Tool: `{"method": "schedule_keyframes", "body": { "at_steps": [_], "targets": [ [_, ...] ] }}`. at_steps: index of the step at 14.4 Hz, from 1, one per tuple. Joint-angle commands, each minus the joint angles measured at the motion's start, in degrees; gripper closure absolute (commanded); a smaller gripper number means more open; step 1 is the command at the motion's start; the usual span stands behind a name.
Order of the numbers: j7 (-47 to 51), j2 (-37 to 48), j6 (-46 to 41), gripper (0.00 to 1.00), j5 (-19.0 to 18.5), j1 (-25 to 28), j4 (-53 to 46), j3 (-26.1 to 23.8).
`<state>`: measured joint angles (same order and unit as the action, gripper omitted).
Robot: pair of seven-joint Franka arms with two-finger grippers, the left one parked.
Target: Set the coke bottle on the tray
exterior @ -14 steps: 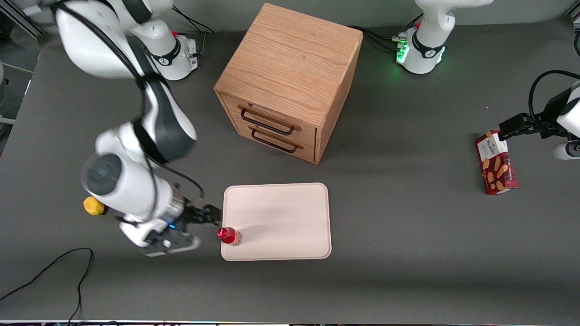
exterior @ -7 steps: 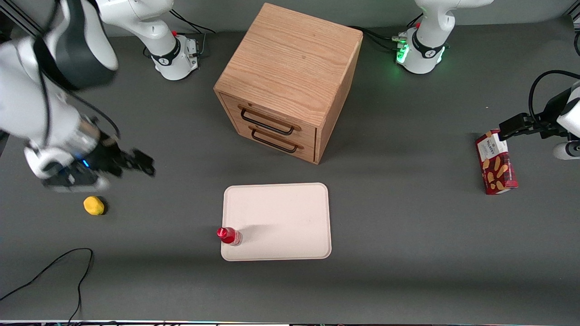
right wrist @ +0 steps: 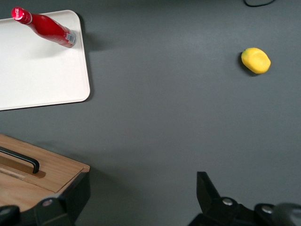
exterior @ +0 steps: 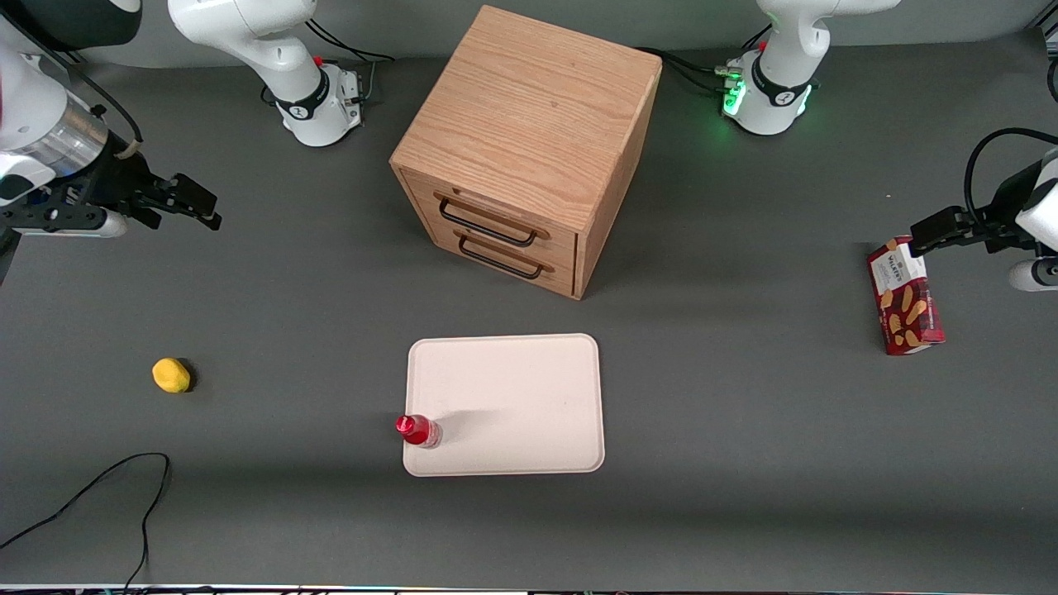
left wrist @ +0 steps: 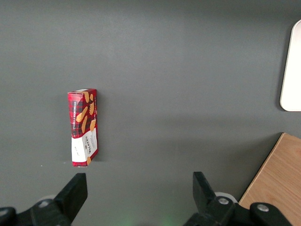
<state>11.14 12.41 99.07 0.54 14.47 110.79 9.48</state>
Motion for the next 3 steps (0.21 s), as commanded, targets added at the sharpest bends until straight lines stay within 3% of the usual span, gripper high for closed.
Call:
{"method": "schedule_keyframes", "body": {
  "at_steps": [1,3],
  "targets": [
    [-0.8,-2.8,-5.6,0.00,-0.8,0.5,-5.5,0.5],
    [-0.8,-3.5,-6.2,0.00,-0.8,0.4,-6.0,0.5]
  ]
}}
